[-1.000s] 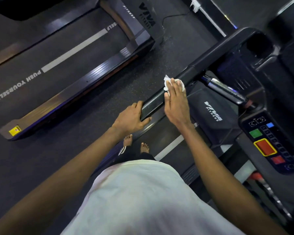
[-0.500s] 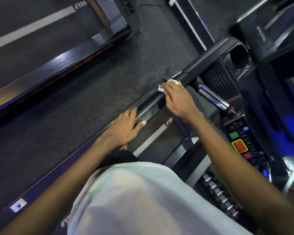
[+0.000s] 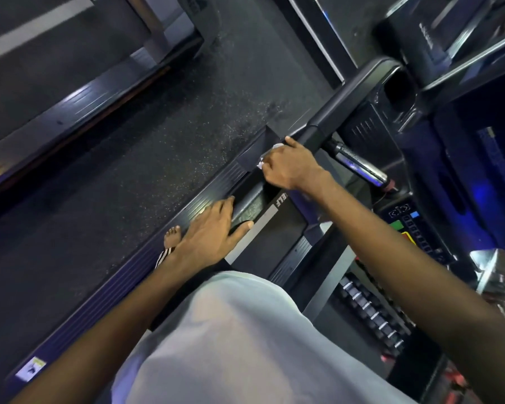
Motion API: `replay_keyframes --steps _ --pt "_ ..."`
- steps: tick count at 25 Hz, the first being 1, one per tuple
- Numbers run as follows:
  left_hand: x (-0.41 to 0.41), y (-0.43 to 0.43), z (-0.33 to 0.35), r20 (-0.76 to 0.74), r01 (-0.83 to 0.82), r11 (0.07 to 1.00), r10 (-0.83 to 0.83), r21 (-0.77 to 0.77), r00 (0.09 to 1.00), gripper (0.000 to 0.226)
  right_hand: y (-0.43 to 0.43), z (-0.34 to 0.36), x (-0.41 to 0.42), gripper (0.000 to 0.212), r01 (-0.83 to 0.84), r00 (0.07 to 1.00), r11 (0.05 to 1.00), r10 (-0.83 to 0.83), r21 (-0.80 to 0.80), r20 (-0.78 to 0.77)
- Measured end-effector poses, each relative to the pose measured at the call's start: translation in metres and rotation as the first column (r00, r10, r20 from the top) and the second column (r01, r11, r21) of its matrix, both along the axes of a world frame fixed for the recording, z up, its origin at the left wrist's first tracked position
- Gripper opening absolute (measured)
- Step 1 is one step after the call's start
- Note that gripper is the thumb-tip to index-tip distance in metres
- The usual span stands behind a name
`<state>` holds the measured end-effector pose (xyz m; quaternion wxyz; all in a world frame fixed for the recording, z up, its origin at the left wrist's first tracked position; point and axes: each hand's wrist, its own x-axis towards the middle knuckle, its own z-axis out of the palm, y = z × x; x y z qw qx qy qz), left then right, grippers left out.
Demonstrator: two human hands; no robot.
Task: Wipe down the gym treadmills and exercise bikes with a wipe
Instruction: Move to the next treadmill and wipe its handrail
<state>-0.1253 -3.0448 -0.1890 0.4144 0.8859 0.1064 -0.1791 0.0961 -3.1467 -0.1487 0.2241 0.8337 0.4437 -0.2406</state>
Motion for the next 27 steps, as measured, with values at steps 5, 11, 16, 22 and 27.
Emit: replay_keyframes --steps 5,11,16,22,27 --pt "0.014 0.007 0.003 -0.015 0.041 0.997 -0.042 -0.063 0.999 0.089 -0.013 0.003 -0.007 0.059 0.054 0.998 0.981 -0.058 0.184 0.015" --pt "0.032 -0.004 0.018 0.010 0.007 0.997 -0.006 -0.081 1.000 0.083 -0.039 0.001 -0.040 0.046 0.297 0.921 0.789 -0.386 0.538 0.058" --pt "0.031 -0.008 0.017 0.031 -0.015 1.000 0.016 -0.027 0.999 0.081 -0.050 -0.007 -0.040 0.051 0.437 0.853 0.641 -0.517 0.631 -0.065" --pt "0.045 -0.019 0.025 0.074 0.001 0.999 -0.004 0.037 0.997 0.072 -0.052 -0.010 -0.054 0.046 0.453 0.850 0.561 -0.507 0.693 -0.146" --pt "0.057 -0.027 0.028 0.072 -0.025 0.997 0.020 0.078 0.997 0.074 -0.054 -0.012 -0.021 0.047 0.525 0.784 0.480 -0.593 0.703 -0.181"
